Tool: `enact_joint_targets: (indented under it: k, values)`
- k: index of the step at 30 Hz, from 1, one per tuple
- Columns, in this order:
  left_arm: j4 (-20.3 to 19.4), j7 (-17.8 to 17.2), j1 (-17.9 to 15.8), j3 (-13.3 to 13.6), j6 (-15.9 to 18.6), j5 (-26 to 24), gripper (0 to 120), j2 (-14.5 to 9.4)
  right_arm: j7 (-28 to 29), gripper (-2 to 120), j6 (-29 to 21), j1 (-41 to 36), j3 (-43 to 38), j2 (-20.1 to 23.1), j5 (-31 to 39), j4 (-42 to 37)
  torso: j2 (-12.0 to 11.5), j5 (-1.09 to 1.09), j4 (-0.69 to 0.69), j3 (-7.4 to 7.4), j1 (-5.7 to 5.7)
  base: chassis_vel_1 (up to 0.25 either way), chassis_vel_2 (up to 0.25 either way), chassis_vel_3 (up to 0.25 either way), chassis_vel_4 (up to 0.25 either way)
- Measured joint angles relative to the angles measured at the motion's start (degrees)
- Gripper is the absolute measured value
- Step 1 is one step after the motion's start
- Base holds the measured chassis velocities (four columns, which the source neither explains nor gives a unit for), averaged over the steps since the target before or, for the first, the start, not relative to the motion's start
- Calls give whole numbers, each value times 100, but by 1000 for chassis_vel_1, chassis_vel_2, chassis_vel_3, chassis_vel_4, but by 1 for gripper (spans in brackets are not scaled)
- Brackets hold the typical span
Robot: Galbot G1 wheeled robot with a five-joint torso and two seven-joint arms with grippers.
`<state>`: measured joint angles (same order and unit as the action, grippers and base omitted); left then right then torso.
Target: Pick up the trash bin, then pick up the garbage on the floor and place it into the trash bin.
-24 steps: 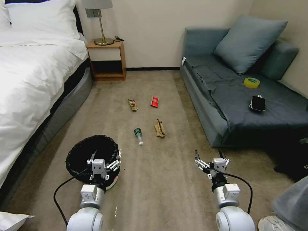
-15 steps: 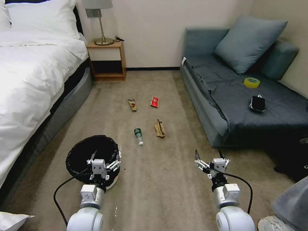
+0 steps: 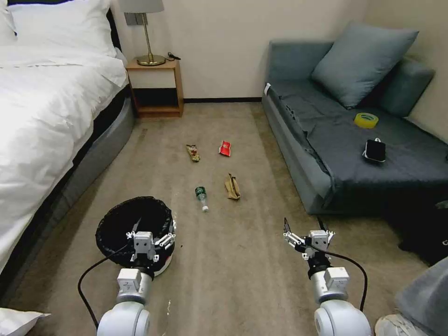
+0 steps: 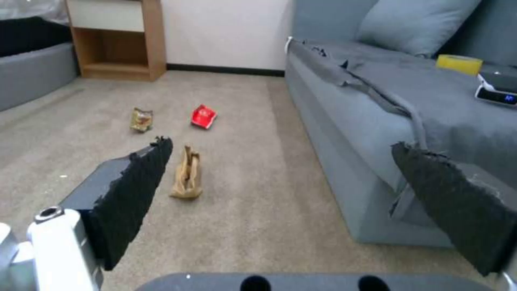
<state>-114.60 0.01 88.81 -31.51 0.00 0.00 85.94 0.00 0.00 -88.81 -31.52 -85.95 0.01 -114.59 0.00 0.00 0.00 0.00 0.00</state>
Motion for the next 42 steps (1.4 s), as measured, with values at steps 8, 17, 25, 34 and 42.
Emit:
enact_joint_targets:
  k: [8,17,25,34,42]
  values:
    - [0,0,0,0,0,0,100,0,0,100,0,0,0,0,0,0,0,0,0,0,0,0,0,0,0]
    - [0,0,0,0,0,0,100,0,0,100,0,0,0,0,0,0,0,0,0,0,0,0,0,0,0]
    - [0,0,0,0,0,0,100,0,0,100,0,0,0,0,0,0,0,0,0,0,0,0,0,0,0]
    - [0,0,0,0,0,0,100,0,0,100,0,0,0,0,0,0,0,0,0,0,0,0,0,0,0]
    - [0,1,0,0,0,0,100,0,5,100,-38,-3,0,-13,2,-62,0,0,0,0,0,0,0,0,0]
